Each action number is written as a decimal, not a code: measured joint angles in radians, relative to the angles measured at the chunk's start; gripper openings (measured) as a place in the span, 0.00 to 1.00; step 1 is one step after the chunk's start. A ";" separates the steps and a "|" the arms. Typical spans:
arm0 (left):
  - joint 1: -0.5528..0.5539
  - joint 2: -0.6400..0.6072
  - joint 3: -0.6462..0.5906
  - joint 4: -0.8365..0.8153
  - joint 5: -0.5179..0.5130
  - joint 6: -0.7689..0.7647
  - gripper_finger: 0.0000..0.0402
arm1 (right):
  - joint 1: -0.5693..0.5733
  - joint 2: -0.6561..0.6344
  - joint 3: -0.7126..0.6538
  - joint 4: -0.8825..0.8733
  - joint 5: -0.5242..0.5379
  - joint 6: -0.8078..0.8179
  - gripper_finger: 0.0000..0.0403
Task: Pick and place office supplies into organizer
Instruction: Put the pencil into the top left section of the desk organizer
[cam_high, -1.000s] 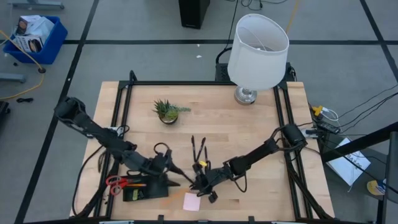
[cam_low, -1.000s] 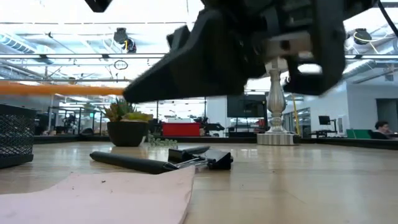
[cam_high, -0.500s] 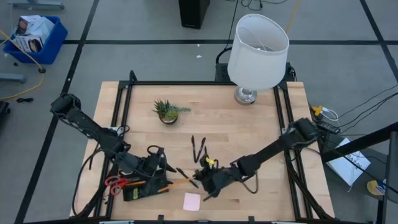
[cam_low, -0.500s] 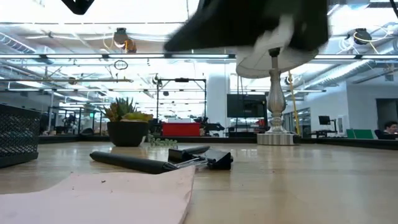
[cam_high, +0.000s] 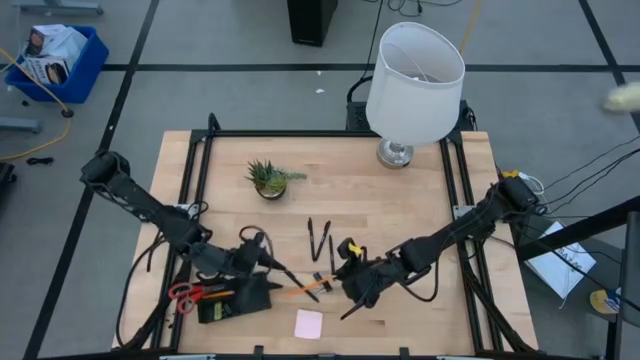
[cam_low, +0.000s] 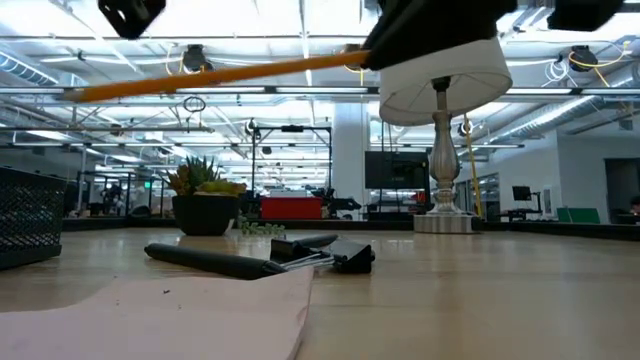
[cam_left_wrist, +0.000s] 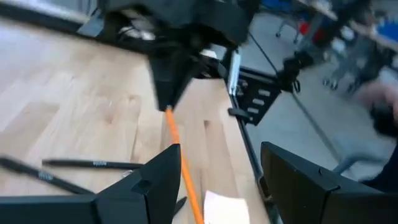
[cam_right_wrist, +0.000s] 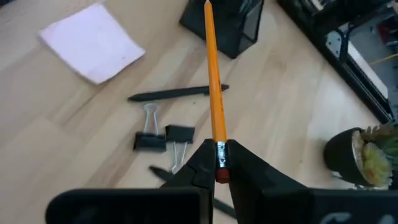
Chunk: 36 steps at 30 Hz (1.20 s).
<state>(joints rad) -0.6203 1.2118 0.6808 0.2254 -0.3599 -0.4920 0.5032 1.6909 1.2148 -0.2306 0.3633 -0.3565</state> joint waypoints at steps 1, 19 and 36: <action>0.019 0.000 0.000 -0.004 0.017 -0.045 0.56 | 0.003 0.000 0.000 -0.008 -0.001 0.000 0.05; 0.285 0.192 0.018 0.126 0.409 -0.315 0.56 | -0.013 0.000 0.000 0.075 -0.030 -0.129 0.05; 0.304 0.372 0.019 0.329 0.528 -0.386 0.55 | -0.069 0.000 0.001 0.118 -0.134 -0.119 0.05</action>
<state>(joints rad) -0.3162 1.5836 0.6994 0.5544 0.1682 -0.8777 0.4346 1.6909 1.2155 -0.1131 0.2292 -0.4758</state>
